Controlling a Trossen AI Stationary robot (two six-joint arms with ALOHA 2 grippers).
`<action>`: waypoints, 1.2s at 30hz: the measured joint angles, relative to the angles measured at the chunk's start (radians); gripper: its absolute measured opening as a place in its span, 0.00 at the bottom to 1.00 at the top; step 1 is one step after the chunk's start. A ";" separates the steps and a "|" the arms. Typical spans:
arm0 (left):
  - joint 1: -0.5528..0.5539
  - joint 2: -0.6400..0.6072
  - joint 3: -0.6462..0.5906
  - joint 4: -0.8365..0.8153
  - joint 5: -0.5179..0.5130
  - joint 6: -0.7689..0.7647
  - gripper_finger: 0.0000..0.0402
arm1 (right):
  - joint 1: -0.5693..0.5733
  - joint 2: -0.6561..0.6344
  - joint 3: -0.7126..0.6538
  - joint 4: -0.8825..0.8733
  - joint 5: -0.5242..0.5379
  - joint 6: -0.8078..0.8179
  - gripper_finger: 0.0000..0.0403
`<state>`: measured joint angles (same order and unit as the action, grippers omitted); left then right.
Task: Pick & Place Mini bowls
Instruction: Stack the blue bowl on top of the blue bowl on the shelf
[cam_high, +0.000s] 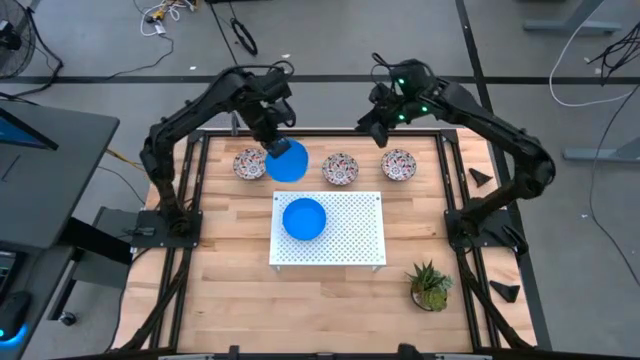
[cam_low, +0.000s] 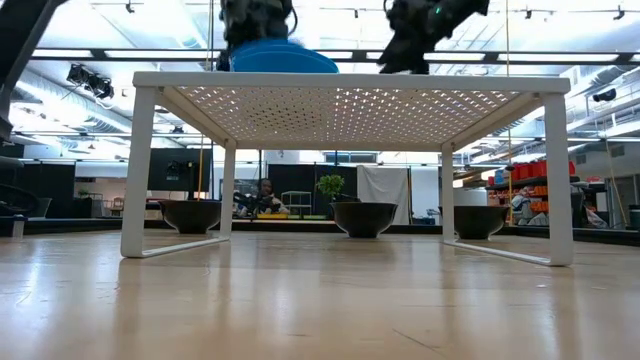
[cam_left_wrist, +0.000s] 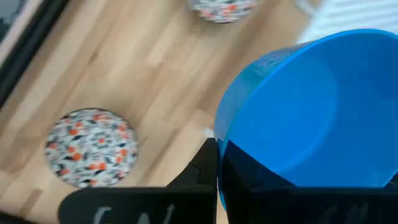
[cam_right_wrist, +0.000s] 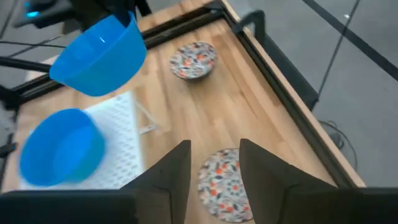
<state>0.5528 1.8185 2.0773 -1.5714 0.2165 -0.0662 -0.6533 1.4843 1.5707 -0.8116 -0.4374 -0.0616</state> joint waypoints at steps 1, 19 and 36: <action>-0.010 -0.016 0.000 0.001 0.016 0.000 0.01 | 0.011 -0.017 0.000 -0.009 0.000 0.002 0.34; -0.269 -0.100 0.000 0.000 0.126 -0.239 0.01 | 0.138 -0.176 0.000 -0.025 -0.008 0.159 0.34; -0.345 -0.064 -0.004 0.000 0.041 -0.603 0.01 | 0.177 -0.176 0.000 -0.039 -0.102 0.148 0.34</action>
<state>0.2081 1.7545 2.0733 -1.5714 0.2573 -0.6695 -0.4763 1.3083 1.5707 -0.8505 -0.5396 0.0860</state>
